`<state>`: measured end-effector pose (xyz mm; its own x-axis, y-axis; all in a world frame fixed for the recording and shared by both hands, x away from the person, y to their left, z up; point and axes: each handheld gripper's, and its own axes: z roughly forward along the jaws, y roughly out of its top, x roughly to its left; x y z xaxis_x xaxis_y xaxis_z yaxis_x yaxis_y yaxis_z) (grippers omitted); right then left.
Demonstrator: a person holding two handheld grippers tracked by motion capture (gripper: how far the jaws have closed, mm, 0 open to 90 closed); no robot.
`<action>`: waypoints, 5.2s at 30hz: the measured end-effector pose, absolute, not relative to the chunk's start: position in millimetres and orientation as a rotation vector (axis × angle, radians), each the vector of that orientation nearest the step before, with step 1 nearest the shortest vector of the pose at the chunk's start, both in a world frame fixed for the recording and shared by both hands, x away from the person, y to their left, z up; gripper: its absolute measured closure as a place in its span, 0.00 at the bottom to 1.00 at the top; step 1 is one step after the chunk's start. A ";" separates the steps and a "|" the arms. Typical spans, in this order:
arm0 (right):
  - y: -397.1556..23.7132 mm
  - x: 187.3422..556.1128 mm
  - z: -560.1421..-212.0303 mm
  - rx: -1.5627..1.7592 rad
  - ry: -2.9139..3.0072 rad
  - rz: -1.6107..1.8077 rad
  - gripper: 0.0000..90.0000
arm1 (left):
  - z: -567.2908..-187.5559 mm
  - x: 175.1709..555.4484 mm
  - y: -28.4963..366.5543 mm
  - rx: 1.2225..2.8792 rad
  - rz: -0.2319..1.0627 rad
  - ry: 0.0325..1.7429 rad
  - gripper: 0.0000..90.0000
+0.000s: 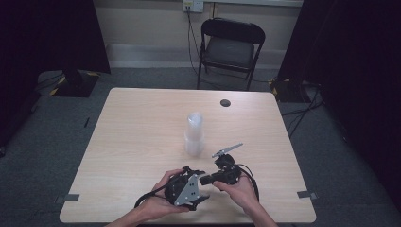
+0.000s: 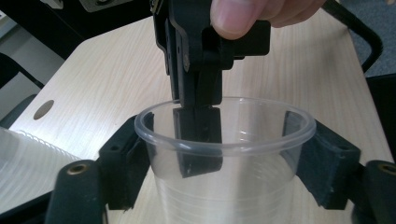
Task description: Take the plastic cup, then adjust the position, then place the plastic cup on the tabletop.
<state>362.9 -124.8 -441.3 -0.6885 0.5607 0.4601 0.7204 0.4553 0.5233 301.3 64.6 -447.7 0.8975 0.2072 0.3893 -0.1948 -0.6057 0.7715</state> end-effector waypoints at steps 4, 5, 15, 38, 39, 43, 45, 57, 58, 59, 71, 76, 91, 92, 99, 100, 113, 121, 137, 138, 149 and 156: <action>-125.0 362.8 -441.5 -1.127 -2.471 -1.066 0.98 | -449.0 302.9 65.6 2.149 0.533 0.031 0.29; -124.8 362.7 -441.4 -1.131 -2.469 -1.065 0.98 | -449.4 302.9 65.2 2.148 0.536 0.033 0.29; -121.3 361.5 -442.0 -1.129 -2.455 -1.062 0.97 | -450.2 303.4 66.5 2.147 0.544 0.034 0.31; -131.0 360.5 -432.1 -1.151 -2.478 -1.192 0.75 | -453.1 315.2 76.3 2.107 0.463 0.168 0.32; -131.7 360.5 -431.7 -1.152 -2.474 -1.202 0.75 | -453.7 315.4 76.8 2.103 0.455 0.186 0.32; -133.5 360.3 -429.7 -1.147 -2.471 -1.233 0.74 | -453.3 318.9 80.1 2.085 0.454 0.221 0.32; -134.7 360.2 -428.2 -1.149 -2.471 -1.266 0.74 | -453.2 319.7 81.5 2.068 0.448 0.247 0.32; -142.9 360.5 -421.6 -1.167 -2.439 -1.367 0.74 | -451.7 324.5 89.5 2.031 0.415 0.322 0.32; -143.7 360.5 -420.9 -1.169 -2.440 -1.380 0.74 | -451.4 324.1 90.3 2.026 0.416 0.329 0.32; -144.7 359.9 -419.8 -1.171 -2.438 -1.405 0.74 | -451.3 324.3 90.9 2.021 0.412 0.335 0.32; -154.6 363.1 -409.3 -1.143 -2.406 -1.562 0.72 | -449.2 335.1 109.9 1.954 0.393 0.469 0.32; -160.3 363.1 -412.2 -1.167 -2.413 -1.590 0.72 | -447.4 338.3 115.3 1.929 0.395 0.506 0.32; -173.1 362.1 -418.3 -1.249 -2.458 -1.585 0.70 | -439.7 346.3 135.8 1.785 0.362 0.654 0.33; -174.5 361.0 -418.2 -1.250 -2.465 -1.587 0.70 | -439.4 346.7 136.5 1.781 0.363 0.662 0.33; -183.9 360.4 -420.8 -1.297 -2.468 -1.583 0.69 | -438.2 351.3 142.3 1.755 0.365 0.693 0.33; -184.8 360.4 -421.0 -1.297 -2.472 -1.584 0.69 | -437.8 352.2 143.2 1.755 0.362 0.701 0.33; -187.6 362.1 -427.8 -1.323 -2.480 -1.566 0.67 | -435.3 366.4 164.4 1.682 0.393 0.815 0.33; -191.4 362.4 -431.6 -1.338 -2.473 -1.557 0.66 | -433.7 381.2 169.7 1.650 0.409 0.887 0.33; -192.6 367.3 -435.9 -1.363 -2.485 -1.540 0.60 | -426.5 414.6 176.9 1.606 0.511 0.977 0.33; -192.2 367.7 -436.3 -1.362 -2.485 -1.541 0.60 | -426.6 416.8 177.4 1.611 0.515 0.979 0.33; -190.3 366.1 -437.0 -1.359 -2.491 -1.525 0.58 | -435.6 431.9 172.2 1.593 0.591 0.996 0.33; -190.9 366.6 -438.0 -1.352 -2.491 -1.525 0.58 | -427.2 445.5 174.3 1.595 0.631 0.992 0.33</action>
<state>366.6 -190.9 -438.0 -0.6446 0.6859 0.3377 0.6127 0.1993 0.7648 445.5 174.3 -427.2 0.5076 0.8557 -0.1007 0.2720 -0.0482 0.9611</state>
